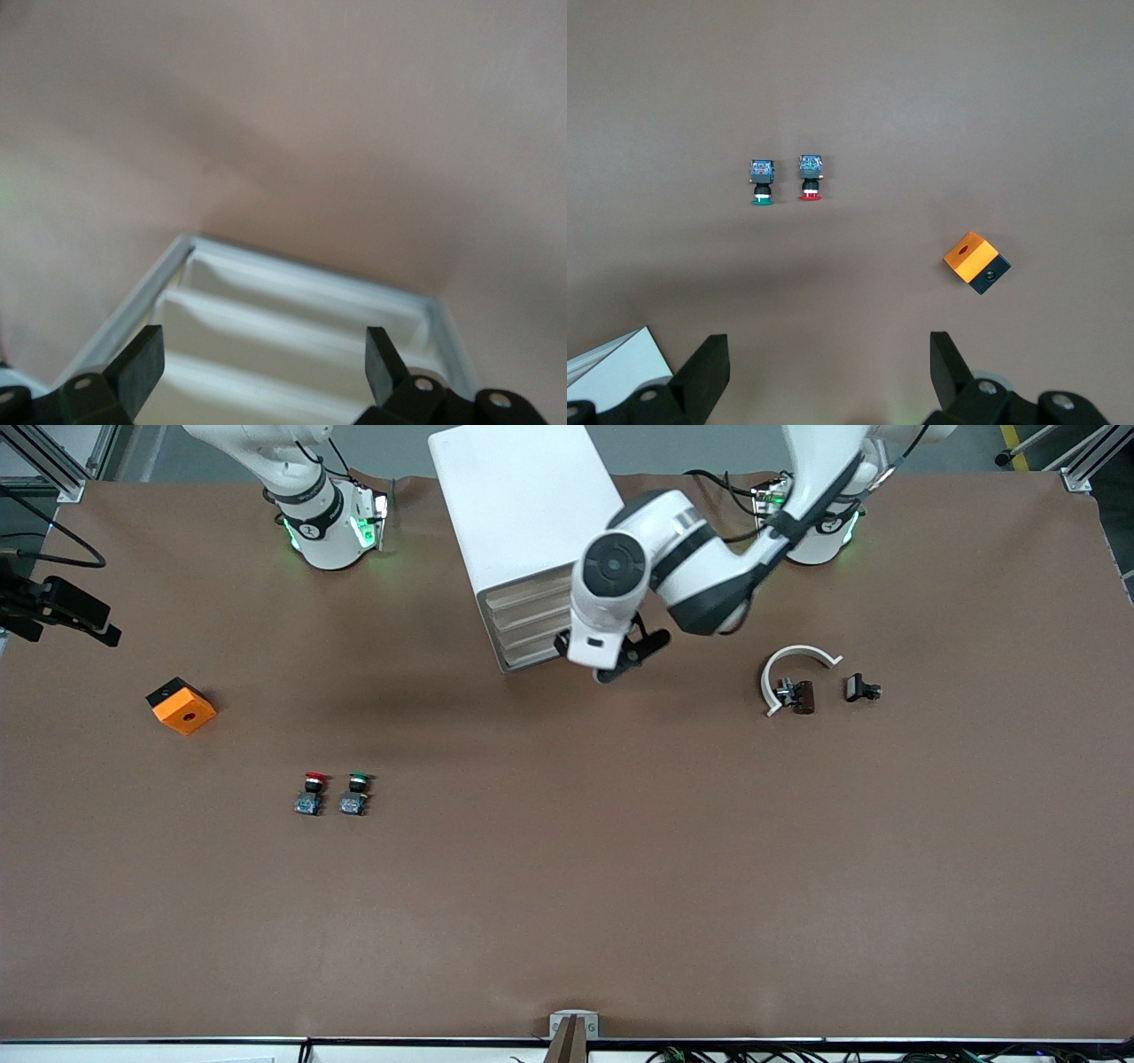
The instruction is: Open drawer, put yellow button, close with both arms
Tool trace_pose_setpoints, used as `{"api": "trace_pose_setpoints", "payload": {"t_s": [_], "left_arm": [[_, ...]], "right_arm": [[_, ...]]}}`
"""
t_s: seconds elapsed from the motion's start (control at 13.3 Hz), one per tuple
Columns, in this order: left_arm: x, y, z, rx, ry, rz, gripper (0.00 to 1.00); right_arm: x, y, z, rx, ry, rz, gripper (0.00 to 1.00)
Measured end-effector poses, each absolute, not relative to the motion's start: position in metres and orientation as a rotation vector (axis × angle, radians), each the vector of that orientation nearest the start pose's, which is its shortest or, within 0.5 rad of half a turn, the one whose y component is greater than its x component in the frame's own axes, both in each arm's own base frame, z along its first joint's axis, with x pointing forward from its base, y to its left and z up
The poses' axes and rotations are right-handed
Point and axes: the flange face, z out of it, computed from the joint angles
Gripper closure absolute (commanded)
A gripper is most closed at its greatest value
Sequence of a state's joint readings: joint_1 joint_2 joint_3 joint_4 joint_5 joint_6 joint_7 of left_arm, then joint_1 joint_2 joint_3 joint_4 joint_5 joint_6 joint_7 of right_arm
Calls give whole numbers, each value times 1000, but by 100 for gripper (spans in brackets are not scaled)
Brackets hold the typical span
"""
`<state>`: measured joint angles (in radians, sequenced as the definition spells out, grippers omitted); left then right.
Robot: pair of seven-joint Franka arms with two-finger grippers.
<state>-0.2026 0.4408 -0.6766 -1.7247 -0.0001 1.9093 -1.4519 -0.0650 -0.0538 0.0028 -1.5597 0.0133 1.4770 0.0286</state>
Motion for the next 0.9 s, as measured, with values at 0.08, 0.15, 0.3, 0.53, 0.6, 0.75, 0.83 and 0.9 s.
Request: {"api": "trace_pose_setpoints", "payload": {"t_s": [0.08,0.15,0.3,0.53,0.6,0.75,0.83,0.9], "left_arm": [[456,-440,370,-2935,-937,456,0],[480,-417,373,-2941,-963,422,0],[522,-369,379,-2943,-1008,343,0],[573,-297,391,-2941,-1053,225,0],[586,-275,397,-2951,-1054,197,0],[609,-229,415,-2990,-1025,144,0],[619,-207,424,-3011,-1005,119,0],[626,-189,432,-3027,-987,96,0]], "right_arm": [[527,-32,651,-3124,142,45,0],[527,-33,651,-3124,143,45,0],[527,-34,651,-3125,144,43,0],[527,-33,652,-3125,142,41,0],[527,-33,652,-3125,141,41,0],[527,-33,652,-3125,138,41,0],[527,-33,652,-3125,137,41,0],[527,-33,652,-3125,136,41,0]]}}
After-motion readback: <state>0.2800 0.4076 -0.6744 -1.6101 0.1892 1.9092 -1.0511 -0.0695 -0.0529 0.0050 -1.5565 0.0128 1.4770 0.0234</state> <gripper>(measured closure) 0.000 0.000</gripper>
